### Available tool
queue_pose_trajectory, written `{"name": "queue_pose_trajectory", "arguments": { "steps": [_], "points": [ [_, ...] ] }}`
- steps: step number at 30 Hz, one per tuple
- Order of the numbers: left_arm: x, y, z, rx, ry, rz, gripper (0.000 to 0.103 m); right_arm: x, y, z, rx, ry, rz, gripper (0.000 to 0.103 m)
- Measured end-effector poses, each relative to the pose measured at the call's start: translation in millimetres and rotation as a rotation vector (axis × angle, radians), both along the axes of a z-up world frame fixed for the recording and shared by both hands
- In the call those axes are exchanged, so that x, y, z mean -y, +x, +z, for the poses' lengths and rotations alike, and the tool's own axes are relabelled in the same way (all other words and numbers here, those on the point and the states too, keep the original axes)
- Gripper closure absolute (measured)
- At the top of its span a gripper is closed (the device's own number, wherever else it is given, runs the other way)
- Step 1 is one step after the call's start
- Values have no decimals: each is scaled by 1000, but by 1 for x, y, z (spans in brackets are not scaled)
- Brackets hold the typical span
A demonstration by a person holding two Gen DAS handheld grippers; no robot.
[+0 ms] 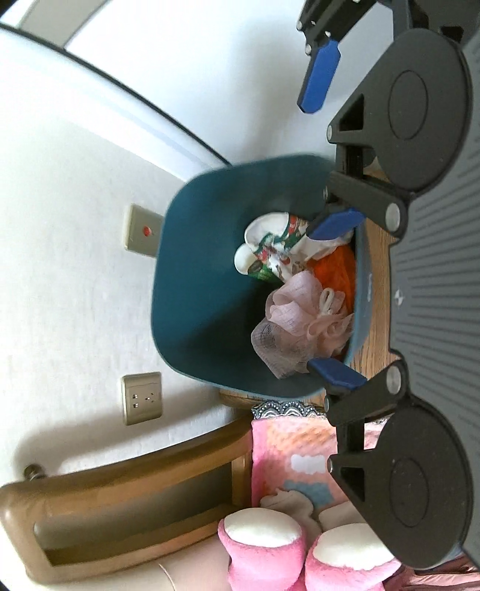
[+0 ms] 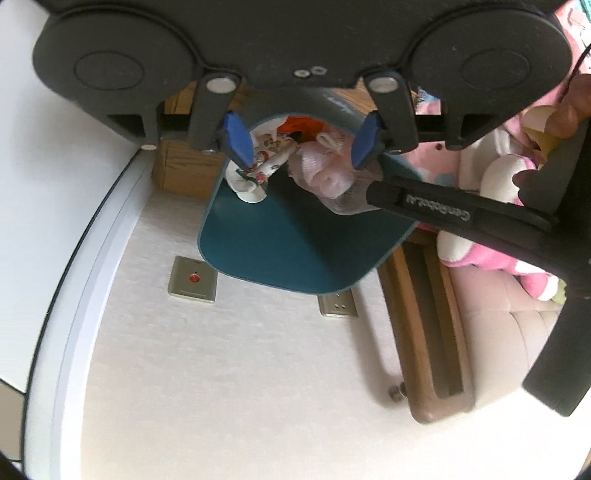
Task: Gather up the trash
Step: 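Open the left tool over the bin while the right tool releases the white cloth, then withdraw both tools from the bin and lower them under the nightstand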
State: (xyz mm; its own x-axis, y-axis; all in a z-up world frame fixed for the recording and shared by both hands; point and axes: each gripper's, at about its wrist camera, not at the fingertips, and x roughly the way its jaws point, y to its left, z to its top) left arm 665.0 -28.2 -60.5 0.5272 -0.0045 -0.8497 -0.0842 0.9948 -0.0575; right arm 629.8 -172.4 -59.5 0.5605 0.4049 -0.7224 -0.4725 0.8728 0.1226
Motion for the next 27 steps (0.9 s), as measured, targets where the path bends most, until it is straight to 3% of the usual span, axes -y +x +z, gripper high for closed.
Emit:
{"name": "queue_pose_trajectory", "arguments": {
  "steps": [14,19,27],
  "points": [
    [-15,-154,56,183,-20,-119,27,5,-132,35,88,106,-80,43],
    [-19,-216,63,230,14,-163,24,3,-181,36,101,129,-103,43],
    [-30,-283,50,238,-5,-191,22,8,-247,24,103,176,-136,42]
  ]
}}
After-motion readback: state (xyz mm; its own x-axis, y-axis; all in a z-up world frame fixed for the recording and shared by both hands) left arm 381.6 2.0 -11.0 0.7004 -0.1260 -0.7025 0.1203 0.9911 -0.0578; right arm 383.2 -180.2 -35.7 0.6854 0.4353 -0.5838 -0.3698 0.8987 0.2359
